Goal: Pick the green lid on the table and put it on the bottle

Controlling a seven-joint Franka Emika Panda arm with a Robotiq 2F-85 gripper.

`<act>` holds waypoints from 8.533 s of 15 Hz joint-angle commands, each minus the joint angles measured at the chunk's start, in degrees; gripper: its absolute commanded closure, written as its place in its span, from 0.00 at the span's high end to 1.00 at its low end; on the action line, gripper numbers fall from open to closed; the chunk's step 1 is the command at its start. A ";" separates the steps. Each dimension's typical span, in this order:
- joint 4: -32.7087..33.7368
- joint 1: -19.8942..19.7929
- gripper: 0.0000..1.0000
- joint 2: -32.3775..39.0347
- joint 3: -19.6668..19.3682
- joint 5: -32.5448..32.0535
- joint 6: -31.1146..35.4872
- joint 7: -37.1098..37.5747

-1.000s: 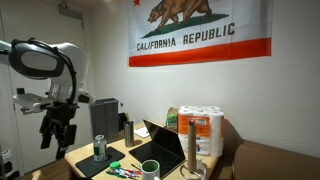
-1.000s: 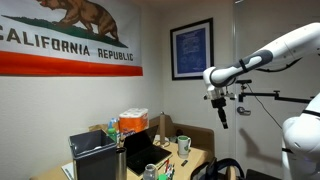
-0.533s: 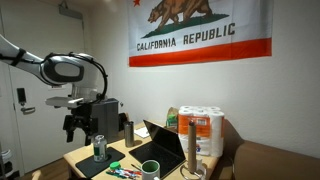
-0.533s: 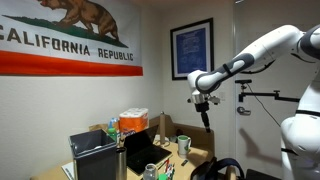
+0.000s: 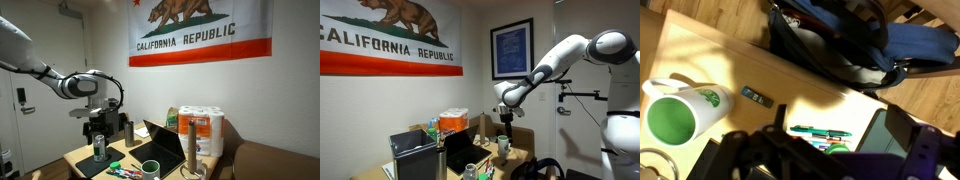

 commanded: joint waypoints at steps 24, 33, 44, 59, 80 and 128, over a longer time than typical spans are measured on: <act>-0.06 0.44 1.00 17.62 5.49 1.40 22.68 15.77; 7.34 0.74 1.00 26.22 5.51 0.71 24.97 16.07; 20.84 3.12 1.00 39.81 5.50 0.31 23.43 16.12; 23.90 3.78 0.39 41.62 5.27 0.46 22.53 17.00; 14.74 7.99 0.39 14.14 9.63 -1.96 5.88 20.69; 21.88 7.98 0.39 24.40 14.47 1.43 10.46 10.09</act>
